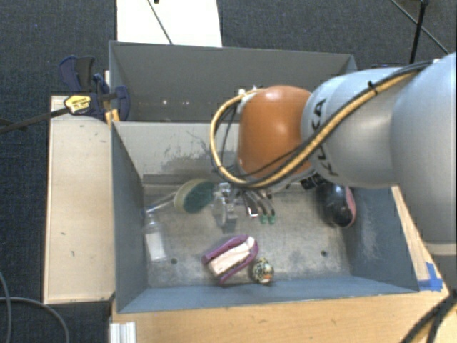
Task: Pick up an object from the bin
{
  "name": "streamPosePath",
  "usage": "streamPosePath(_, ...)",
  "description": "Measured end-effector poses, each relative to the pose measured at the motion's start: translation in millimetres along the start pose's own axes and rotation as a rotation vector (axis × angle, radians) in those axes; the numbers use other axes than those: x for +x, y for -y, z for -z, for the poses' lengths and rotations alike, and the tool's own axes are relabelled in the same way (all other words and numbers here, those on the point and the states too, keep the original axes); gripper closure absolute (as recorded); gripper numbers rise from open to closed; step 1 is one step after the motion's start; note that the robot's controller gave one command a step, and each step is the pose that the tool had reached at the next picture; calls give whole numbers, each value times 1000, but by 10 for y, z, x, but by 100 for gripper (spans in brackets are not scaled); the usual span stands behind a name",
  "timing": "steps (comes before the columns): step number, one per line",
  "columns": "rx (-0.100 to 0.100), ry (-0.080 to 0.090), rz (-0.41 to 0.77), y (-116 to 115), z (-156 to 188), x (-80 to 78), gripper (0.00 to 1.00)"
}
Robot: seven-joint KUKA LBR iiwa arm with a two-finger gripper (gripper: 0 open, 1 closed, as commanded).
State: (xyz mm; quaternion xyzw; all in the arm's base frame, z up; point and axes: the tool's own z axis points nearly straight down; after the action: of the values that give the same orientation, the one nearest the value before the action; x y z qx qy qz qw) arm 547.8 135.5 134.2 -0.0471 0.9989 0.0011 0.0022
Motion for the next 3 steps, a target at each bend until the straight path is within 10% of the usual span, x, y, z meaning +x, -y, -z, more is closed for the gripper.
streamPosePath(2,0,3,-323,-15,-77,-232,100)
streamPosePath(3,-1,4,-510,-293,115,-71,100)
